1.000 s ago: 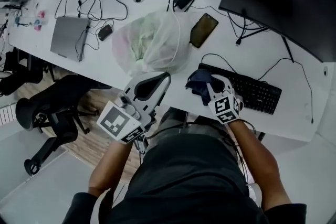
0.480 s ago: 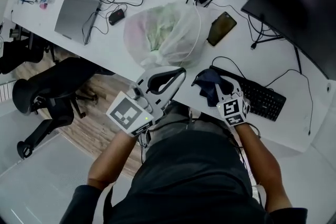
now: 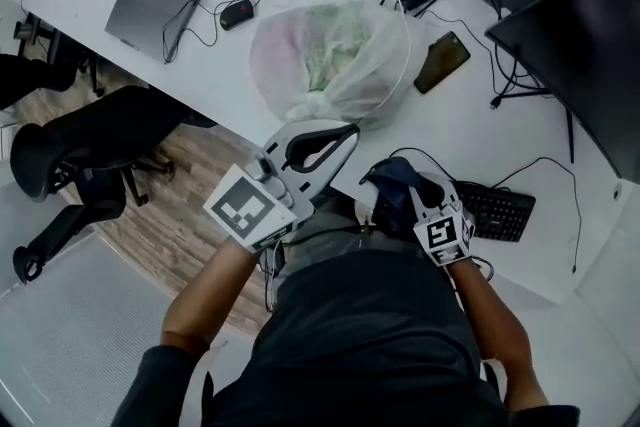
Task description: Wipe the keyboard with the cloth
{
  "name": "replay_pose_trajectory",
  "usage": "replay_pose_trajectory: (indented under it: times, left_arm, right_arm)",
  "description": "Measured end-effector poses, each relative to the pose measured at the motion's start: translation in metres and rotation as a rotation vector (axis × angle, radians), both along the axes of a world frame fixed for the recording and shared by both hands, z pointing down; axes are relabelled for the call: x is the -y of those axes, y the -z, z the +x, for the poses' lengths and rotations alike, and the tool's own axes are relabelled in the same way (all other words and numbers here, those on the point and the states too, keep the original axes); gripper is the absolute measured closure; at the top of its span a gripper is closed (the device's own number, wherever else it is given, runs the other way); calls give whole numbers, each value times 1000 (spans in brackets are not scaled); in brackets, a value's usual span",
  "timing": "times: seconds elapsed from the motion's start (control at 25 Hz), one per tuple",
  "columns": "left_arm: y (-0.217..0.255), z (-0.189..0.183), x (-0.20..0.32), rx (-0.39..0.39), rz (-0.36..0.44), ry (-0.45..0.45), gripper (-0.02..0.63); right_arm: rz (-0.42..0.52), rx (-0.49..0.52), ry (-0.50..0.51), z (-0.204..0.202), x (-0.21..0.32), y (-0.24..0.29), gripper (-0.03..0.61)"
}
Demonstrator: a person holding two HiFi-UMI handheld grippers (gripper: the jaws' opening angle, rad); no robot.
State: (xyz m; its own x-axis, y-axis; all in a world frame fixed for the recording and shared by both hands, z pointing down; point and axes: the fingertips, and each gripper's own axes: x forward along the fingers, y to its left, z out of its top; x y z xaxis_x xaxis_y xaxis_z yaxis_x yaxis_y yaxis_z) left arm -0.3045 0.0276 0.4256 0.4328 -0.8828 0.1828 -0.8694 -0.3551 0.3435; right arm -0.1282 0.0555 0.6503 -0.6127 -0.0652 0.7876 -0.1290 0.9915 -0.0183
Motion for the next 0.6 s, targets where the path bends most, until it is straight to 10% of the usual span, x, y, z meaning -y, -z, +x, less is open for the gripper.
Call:
replay_pose_trajectory:
  times: [0.2, 0.6]
  left_arm:
    - [0, -4, -3, -8, 11, 8, 609]
    - [12, -6, -6, -14, 17, -15, 609]
  right_arm:
    - [97, 60, -103, -11, 59, 30, 532]
    - [-224, 79, 88, 20, -51, 15, 532]
